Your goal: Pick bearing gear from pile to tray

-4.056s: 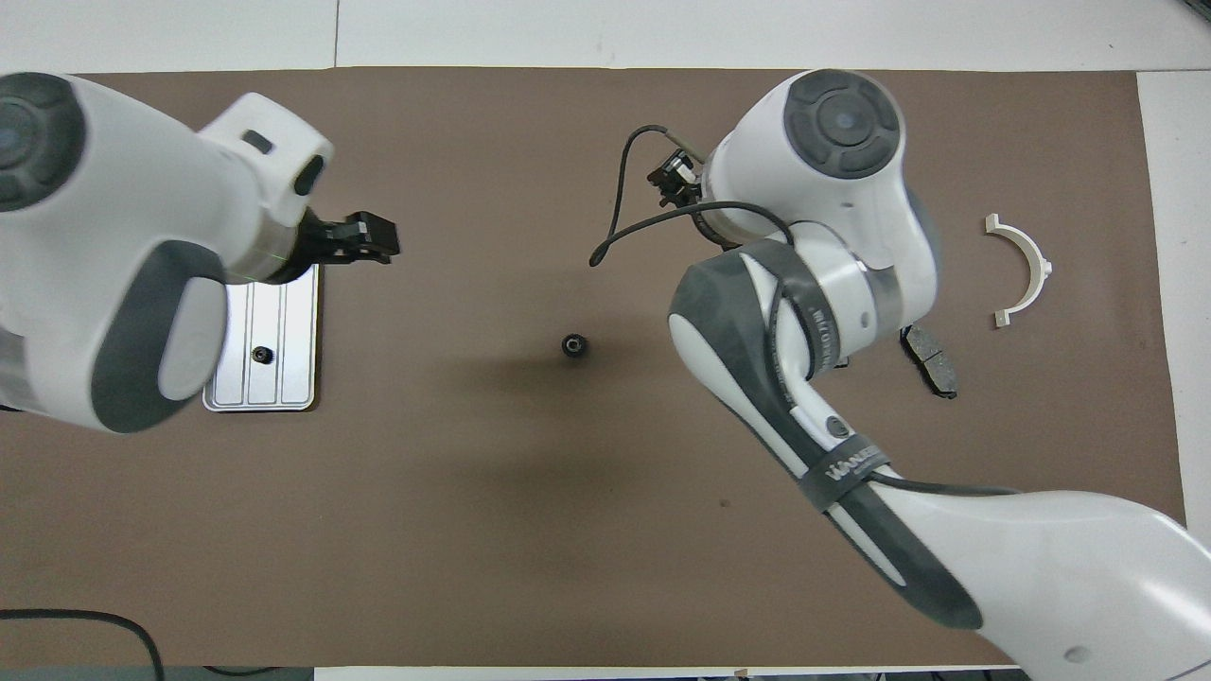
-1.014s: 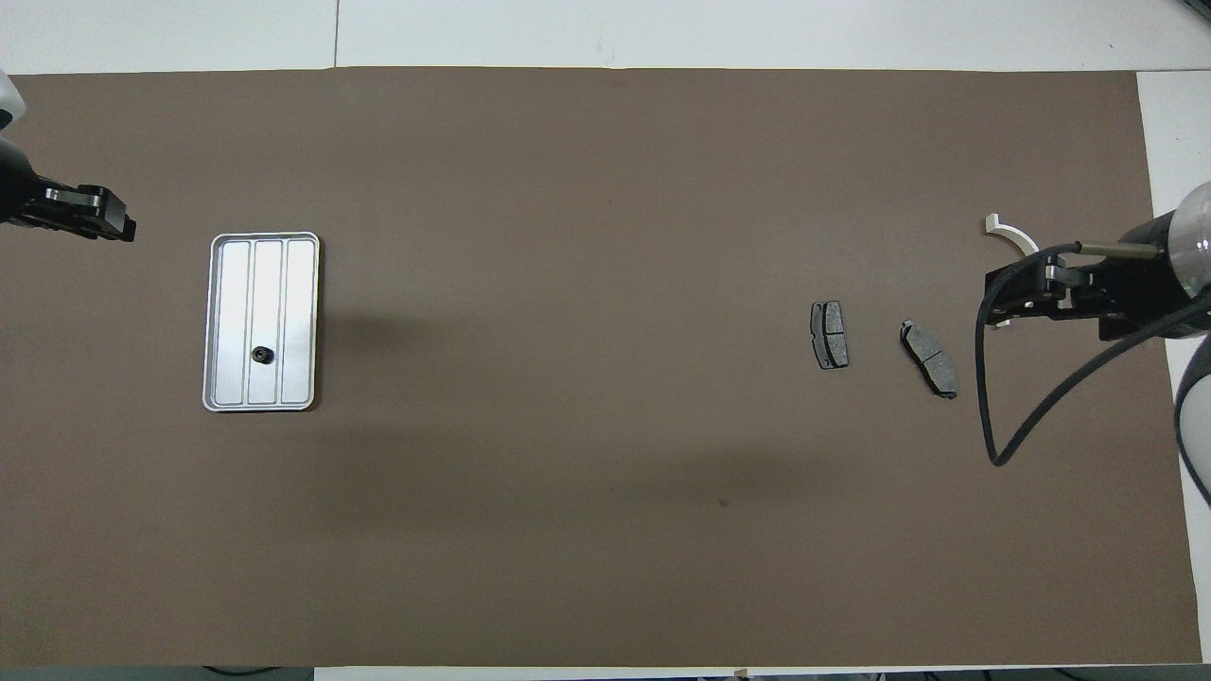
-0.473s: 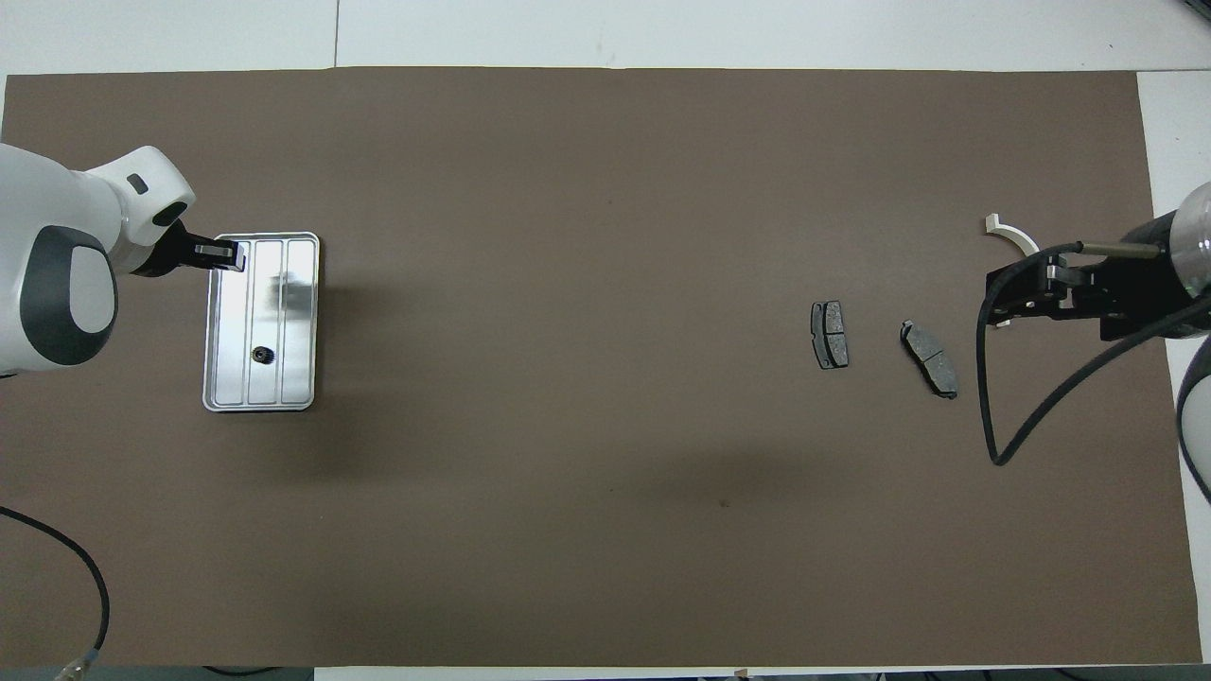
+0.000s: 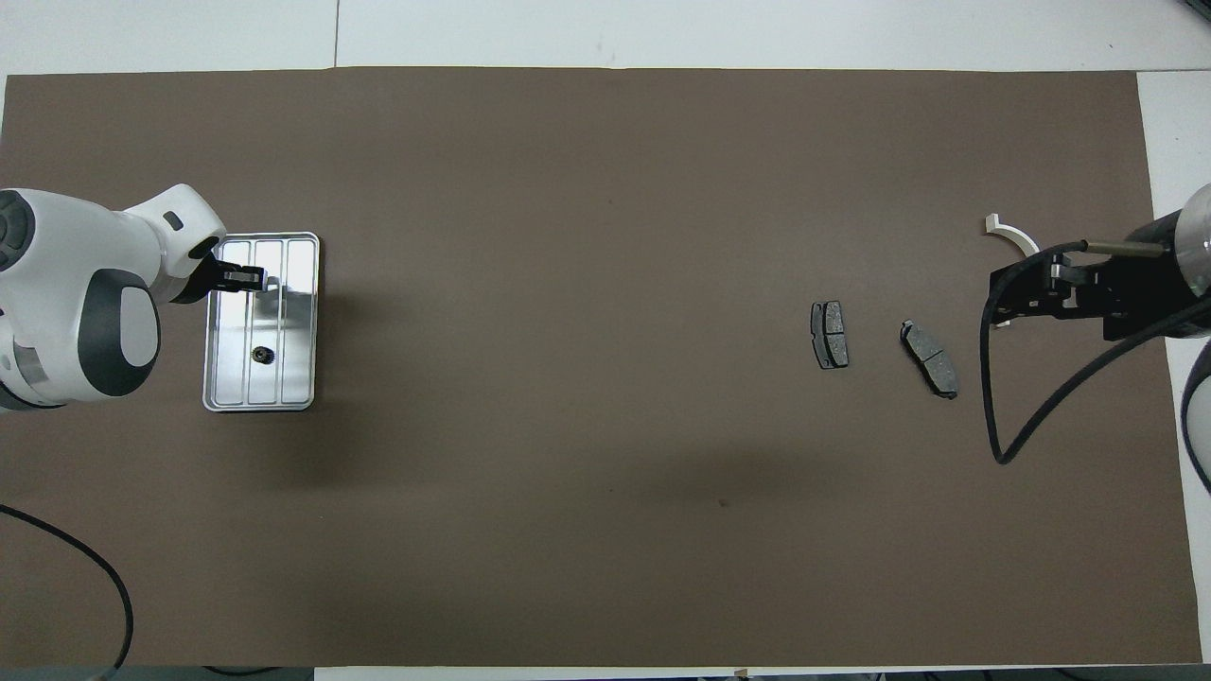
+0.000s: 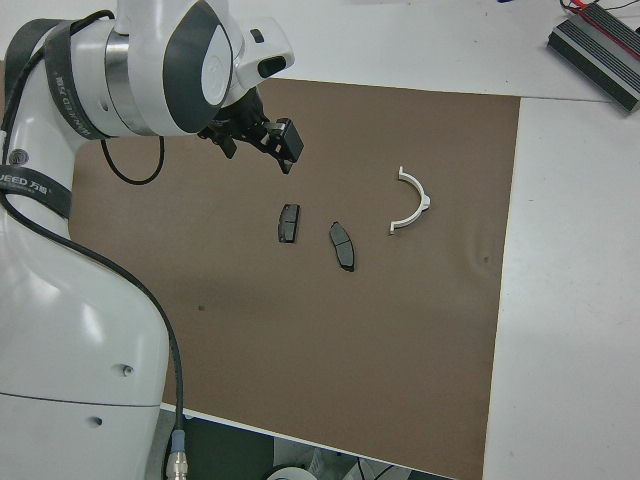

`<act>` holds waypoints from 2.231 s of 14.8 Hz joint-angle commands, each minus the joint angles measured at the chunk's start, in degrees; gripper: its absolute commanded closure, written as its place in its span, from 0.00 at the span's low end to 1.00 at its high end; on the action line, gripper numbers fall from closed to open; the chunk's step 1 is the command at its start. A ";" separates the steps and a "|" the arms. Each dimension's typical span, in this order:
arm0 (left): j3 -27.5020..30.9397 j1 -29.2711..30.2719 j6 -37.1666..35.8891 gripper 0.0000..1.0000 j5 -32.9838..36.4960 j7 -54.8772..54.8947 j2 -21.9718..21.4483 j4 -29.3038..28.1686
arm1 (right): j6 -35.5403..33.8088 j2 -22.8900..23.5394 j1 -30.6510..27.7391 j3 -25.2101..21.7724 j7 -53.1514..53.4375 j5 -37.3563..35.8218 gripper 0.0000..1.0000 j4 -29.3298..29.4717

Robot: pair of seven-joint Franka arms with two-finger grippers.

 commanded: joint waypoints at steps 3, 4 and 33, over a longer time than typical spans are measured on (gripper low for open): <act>0.50 -0.85 4.49 1.00 -0.17 -1.00 -1.22 -4.43 | 0.47 -0.70 -1.06 0.67 0.97 0.00 0.00 -1.05; 0.50 -0.85 5.19 1.00 -0.17 -1.00 -1.13 -4.70 | 0.47 -0.70 -1.06 0.67 0.97 0.00 0.00 -1.05; -1.43 -4.19 -55.45 0.00 -0.16 -11.99 -22.49 27.20 | 0.74 -0.70 -0.98 0.67 -2.54 -1.32 0.00 -1.05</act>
